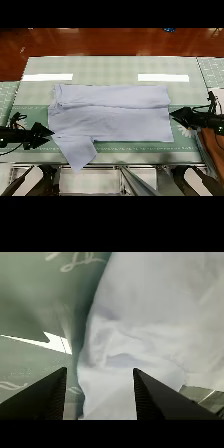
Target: Fold the shirts.
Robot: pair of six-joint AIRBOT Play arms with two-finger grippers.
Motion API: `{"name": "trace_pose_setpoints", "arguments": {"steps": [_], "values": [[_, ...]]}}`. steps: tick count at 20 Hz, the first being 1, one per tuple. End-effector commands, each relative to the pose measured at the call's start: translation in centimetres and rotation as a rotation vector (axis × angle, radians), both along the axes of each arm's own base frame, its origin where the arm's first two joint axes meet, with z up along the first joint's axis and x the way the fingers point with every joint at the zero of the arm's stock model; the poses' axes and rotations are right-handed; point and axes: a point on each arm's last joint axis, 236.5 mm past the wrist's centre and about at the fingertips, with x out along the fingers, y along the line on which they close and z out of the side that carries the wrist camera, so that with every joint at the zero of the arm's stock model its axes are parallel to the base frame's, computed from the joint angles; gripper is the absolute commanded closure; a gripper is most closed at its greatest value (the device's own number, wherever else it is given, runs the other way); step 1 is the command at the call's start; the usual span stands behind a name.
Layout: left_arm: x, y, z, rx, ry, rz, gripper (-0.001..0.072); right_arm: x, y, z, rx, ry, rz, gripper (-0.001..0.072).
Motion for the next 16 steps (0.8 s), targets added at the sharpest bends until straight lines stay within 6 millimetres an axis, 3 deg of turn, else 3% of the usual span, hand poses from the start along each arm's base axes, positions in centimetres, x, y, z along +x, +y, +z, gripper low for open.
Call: {"name": "trace_pose_setpoints", "arguments": {"steps": [1, 8, 9, 10, 11, 14, 16], "values": [[-1.3, -1.0, -0.8, -0.014, 0.059, -0.022, 0.0198, -0.9, 1.1, -0.3, 0.033, -0.004, 0.001, 0.0302], [-2.7, -5.8, -3.1, -0.046, 0.146, -0.256, 0.0201, 0.2, 1.1, 0.5, 0.068, -0.036, -0.04, 0.0302], [-2.3, -6.5, -3.3, -0.05, 0.133, -0.267, 0.0291, 0.3, 0.7, 0.6, 0.061, -0.039, -0.049, 0.0302], [-2.0, -6.8, -3.4, -0.046, 0.12, -0.275, 0.0606, 0.1, 0.2, 0.6, 0.056, -0.032, -0.053, 0.0302], [-1.7, -7.1, -3.3, -0.054, 0.107, -0.271, 0.0692, -0.5, -0.3, 0.2, 0.044, -0.01, -0.053, 0.0303], [-1.6, -7.7, -2.8, -0.084, 0.089, -0.287, 0.0691, -5.5, -3.6, -3.8, -0.074, 0.267, -0.12, 0.0304], [-1.7, -7.8, -2.7, -0.089, 0.091, -0.29, 0.0691, -8.5, -3.3, -5.0, -0.08, 0.397, -0.113, 0.0304]]}}
